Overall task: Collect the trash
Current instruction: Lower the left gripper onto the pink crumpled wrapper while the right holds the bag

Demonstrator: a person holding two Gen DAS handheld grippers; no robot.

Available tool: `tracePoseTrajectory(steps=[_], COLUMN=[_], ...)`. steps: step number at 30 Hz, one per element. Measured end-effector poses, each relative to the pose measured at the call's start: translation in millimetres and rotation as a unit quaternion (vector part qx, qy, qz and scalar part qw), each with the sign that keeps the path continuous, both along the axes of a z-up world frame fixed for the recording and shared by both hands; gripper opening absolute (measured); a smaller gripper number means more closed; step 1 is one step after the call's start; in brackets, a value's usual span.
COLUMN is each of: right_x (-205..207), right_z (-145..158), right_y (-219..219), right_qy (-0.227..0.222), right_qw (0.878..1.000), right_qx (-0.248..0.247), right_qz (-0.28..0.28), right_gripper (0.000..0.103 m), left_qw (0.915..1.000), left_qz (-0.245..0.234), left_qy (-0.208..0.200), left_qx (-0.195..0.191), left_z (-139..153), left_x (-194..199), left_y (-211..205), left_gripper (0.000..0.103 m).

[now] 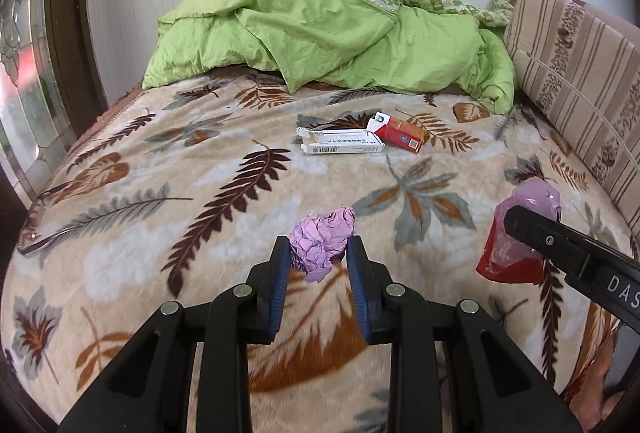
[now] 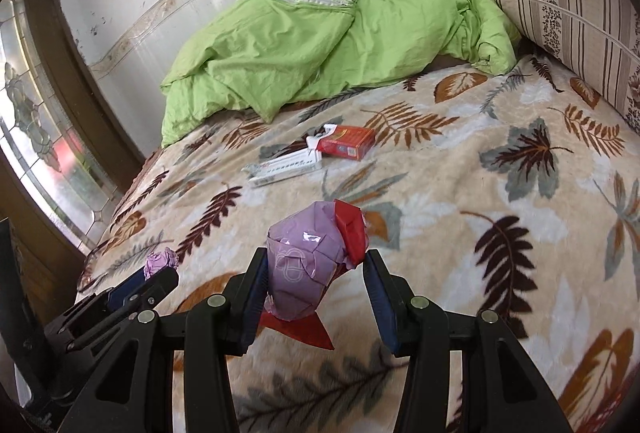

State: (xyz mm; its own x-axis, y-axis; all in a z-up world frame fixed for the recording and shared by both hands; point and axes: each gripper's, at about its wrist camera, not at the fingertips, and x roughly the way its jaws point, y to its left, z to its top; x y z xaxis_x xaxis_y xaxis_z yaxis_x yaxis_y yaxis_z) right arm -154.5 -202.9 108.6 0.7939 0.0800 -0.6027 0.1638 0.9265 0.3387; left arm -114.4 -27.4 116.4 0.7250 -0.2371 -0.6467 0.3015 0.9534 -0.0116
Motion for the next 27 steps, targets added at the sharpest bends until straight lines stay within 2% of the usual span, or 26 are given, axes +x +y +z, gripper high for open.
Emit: tracePoseTrajectory(steps=[8,27], right_x=[-8.0,-2.8], right_z=[-3.1,-6.5], right_y=[9.0,10.7], right_qy=[0.003,0.007], right_qw=[1.0,1.0], right_qx=[-0.006,-0.005], right_qz=[0.01,0.012], right_gripper=[0.051,0.051], left_qw=[0.9998,0.9997], left_qz=[0.011,0.006], left_qy=[-0.012,-0.014], left_qx=[0.015,0.018], left_z=[-6.7,-12.7], left_x=[0.2,5.3], left_y=[-1.5,-1.7], left_gripper=[0.027,0.027])
